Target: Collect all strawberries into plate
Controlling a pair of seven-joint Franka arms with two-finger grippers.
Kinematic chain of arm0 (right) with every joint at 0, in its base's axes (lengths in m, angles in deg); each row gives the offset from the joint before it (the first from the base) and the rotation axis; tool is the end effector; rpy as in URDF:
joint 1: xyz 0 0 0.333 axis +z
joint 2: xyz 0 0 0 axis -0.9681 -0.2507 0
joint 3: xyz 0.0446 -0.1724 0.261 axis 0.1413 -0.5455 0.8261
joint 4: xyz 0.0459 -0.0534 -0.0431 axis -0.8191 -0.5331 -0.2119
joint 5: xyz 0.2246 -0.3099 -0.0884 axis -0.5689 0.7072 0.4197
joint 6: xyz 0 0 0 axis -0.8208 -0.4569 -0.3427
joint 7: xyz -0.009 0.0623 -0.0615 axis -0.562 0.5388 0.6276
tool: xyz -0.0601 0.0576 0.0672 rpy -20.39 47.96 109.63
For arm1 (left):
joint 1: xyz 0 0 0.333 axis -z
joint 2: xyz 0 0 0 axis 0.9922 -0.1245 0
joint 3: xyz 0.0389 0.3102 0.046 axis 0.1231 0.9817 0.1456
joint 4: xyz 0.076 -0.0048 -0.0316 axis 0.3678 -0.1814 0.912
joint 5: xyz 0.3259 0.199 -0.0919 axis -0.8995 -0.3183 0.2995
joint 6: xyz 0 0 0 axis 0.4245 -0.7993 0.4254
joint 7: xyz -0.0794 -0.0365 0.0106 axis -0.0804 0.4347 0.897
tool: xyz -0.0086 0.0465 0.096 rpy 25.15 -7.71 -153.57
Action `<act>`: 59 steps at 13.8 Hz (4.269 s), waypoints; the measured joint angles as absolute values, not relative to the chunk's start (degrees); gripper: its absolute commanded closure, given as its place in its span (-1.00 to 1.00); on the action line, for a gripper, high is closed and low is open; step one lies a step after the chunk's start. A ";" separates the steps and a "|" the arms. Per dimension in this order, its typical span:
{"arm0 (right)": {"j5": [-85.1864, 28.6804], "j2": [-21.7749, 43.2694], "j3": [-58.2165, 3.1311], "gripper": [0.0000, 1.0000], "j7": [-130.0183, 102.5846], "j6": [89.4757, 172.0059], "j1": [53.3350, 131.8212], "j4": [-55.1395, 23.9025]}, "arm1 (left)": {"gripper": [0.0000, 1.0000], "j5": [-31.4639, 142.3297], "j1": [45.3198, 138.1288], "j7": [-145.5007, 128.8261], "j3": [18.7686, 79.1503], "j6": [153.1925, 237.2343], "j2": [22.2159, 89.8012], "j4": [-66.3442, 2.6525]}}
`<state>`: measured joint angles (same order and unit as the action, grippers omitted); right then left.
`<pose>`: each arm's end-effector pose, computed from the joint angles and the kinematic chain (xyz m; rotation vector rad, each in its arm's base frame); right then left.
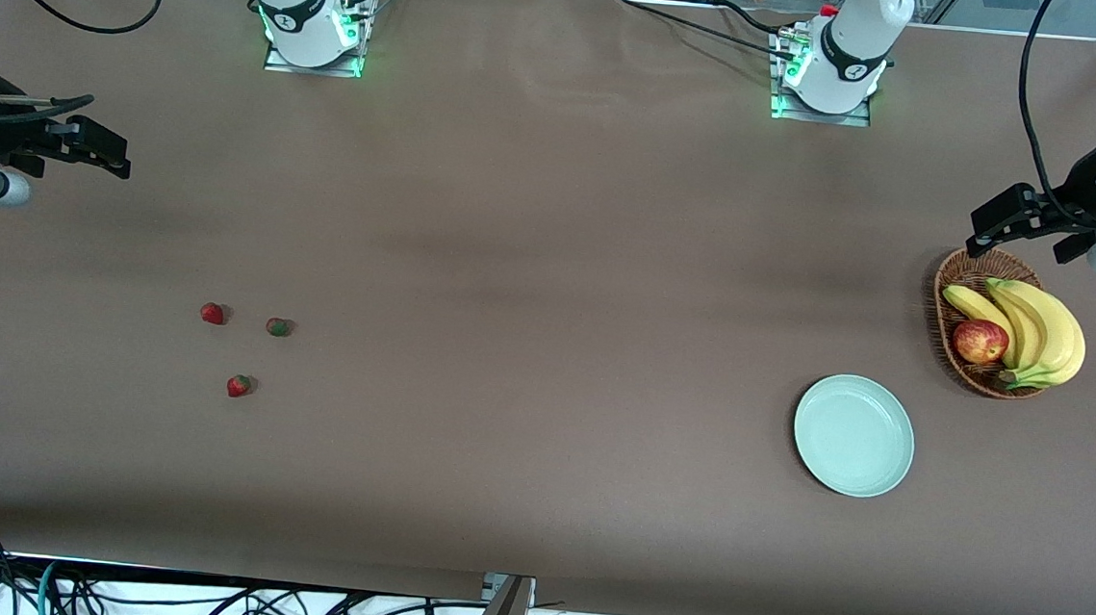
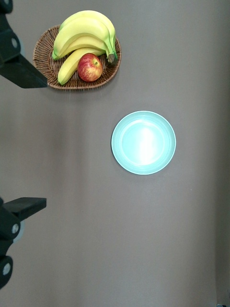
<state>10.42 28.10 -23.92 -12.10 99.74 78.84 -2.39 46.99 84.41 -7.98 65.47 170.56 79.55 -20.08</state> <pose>0.5759 0.0129 0.5918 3.1005 0.1323 -0.2008 0.5691 -0.0333 0.6261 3.1258 0.0769 0.0639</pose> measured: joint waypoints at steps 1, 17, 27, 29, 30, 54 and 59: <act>10.42 28.10 -23.92 -1.00 -12.10 99.75 78.84 -2.39 | -1.00 46.99 84.41 -7.98 65.47 170.56 79.55 -20.08; 10.39 28.09 -23.93 -1.00 -12.10 99.78 78.63 -2.39 | -1.00 46.99 84.39 -7.98 65.48 170.56 79.55 -20.08; 10.32 27.35 -23.89 -1.00 -12.10 103.21 78.67 -2.46 | -1.00 46.99 84.39 -7.98 65.48 170.56 79.55 -20.08; 10.30 25.57 -23.80 -1.00 -12.10 106.00 78.77 -2.65 | -1.00 46.99 84.38 -7.98 65.50 170.56 79.55 -20.07; 10.30 24.15 -23.76 -1.00 -12.10 107.94 78.79 -2.85 | -1.00 46.99 84.38 -7.98 65.51 170.56 79.55 -20.06; 6.28 -9.82 -23.57 -0.99 -11.34 147.58 78.90 -3.34 | -1.00 46.99 83.75 -7.98 65.45 170.56 78.93 -20.00; 6.22 -11.34 -23.57 -0.98 -11.23 148.60 78.90 -3.35 | -1.00 46.99 83.73 -7.98 65.42 170.56 78.93 -19.97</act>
